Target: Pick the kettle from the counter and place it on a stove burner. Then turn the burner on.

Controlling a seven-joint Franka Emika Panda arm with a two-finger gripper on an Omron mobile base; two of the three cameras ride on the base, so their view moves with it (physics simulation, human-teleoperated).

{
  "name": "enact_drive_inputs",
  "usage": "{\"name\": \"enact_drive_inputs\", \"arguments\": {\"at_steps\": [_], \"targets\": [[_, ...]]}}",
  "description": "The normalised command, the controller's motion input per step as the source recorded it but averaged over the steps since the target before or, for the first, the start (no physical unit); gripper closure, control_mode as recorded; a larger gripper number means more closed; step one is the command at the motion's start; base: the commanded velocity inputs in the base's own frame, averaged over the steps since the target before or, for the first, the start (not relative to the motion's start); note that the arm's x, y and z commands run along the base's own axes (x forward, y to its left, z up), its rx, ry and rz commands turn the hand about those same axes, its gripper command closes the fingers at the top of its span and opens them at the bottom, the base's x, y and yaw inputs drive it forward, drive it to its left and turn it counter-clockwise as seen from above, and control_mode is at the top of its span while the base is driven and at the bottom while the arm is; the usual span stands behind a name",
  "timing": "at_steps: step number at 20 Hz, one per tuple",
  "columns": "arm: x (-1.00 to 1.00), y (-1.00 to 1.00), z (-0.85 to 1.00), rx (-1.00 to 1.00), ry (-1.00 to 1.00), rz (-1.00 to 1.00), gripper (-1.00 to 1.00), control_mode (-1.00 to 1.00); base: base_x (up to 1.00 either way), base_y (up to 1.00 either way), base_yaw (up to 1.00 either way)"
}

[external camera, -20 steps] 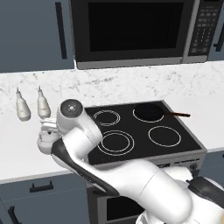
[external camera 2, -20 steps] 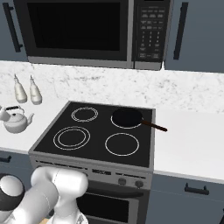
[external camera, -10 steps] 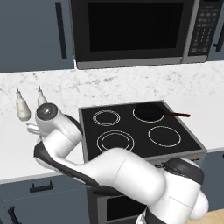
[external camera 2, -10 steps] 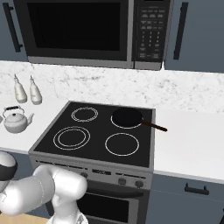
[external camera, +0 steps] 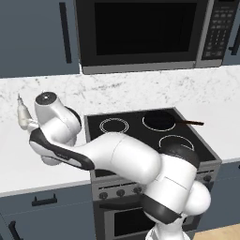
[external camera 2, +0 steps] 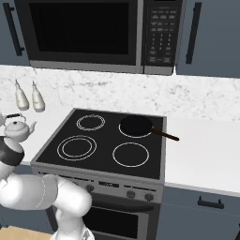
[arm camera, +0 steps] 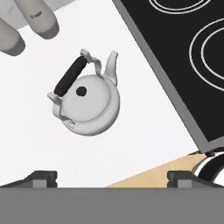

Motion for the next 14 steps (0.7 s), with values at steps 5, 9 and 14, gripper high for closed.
{"name": "enact_drive_inputs", "arguments": {"at_steps": [5,9,14], "targets": [[0.31,0.00,-0.17,0.00,0.12,0.00,-1.00,-1.00,0.00,0.00,0.00],[0.26,0.00,-0.23,0.00,0.03,0.00,-1.00,-1.00,0.00,0.00,0.00],[0.22,0.11,-0.19,0.00,0.01,0.00,-1.00,-1.00,0.00,0.00,0.00]]}}
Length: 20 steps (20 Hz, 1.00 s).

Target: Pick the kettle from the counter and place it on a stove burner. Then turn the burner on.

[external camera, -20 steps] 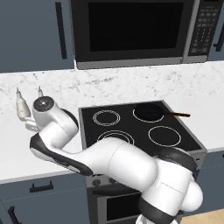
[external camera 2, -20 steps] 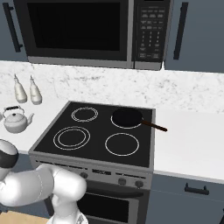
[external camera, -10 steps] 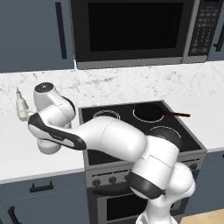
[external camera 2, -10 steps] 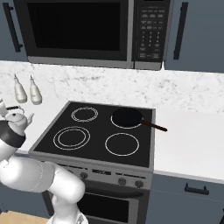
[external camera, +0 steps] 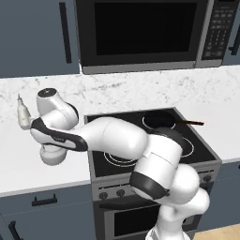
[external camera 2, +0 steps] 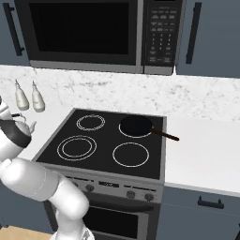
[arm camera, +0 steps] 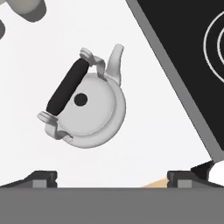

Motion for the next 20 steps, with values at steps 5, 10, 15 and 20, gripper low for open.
{"name": "enact_drive_inputs", "arguments": {"at_steps": [5,10,15,20], "targets": [[0.22,0.19,-0.16,0.00,0.01,0.00,-1.00,-1.00,0.00,0.00,0.00],[0.26,0.24,-0.13,0.00,0.01,-0.01,-1.00,-1.00,0.00,0.00,0.00],[0.27,0.27,-0.11,0.00,0.00,-0.04,-1.00,-1.00,0.00,0.00,0.00],[0.27,0.25,-0.10,0.00,0.00,-0.05,-1.00,-1.00,0.00,0.00,0.00]]}}
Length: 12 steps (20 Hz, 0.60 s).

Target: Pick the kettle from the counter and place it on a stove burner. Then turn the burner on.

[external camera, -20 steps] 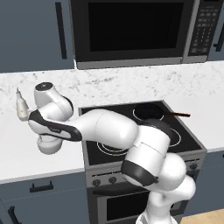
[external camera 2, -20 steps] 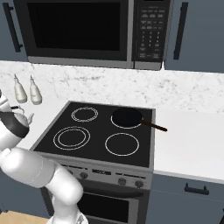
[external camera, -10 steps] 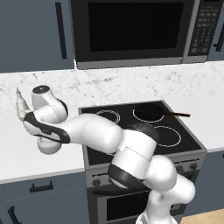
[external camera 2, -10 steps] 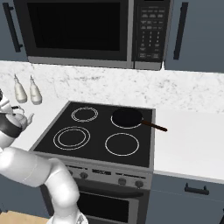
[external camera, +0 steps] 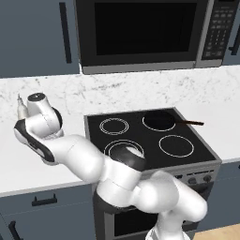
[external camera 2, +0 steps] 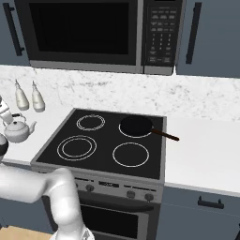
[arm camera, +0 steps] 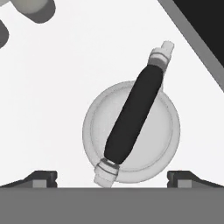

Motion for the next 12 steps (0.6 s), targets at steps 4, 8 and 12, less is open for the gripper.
{"name": "enact_drive_inputs", "arguments": {"at_steps": [4,8,12], "targets": [[0.24,0.16,-0.16,0.00,0.00,-0.04,-1.00,-1.00,0.00,0.00,0.00],[0.22,0.03,-0.23,0.00,0.00,-0.02,-1.00,-1.00,0.00,0.00,0.00],[0.18,0.00,-0.27,0.00,0.00,-0.02,-1.00,-1.00,0.00,0.00,0.00]]}}
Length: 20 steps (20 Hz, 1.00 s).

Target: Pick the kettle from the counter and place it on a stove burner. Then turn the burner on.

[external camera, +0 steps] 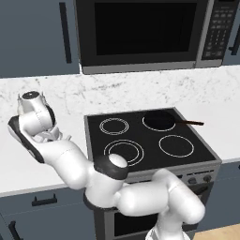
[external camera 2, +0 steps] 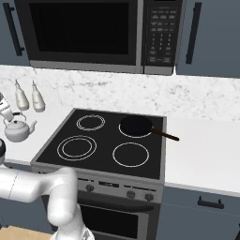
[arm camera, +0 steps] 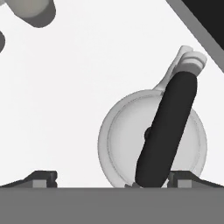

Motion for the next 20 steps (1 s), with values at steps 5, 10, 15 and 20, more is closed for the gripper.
{"name": "enact_drive_inputs", "arguments": {"at_steps": [5,10,15,20], "targets": [[0.07,0.00,-0.28,0.00,0.00,-0.02,-1.00,-1.00,0.00,0.00,0.00],[0.00,0.00,-0.41,0.00,0.00,-0.05,1.00,-1.00,0.00,0.00,0.00],[0.00,0.00,-0.31,0.00,0.00,-0.05,1.00,-1.00,0.00,0.00,0.00],[0.00,0.00,-0.04,0.00,0.00,-0.01,1.00,-1.00,0.00,0.00,0.00]]}}
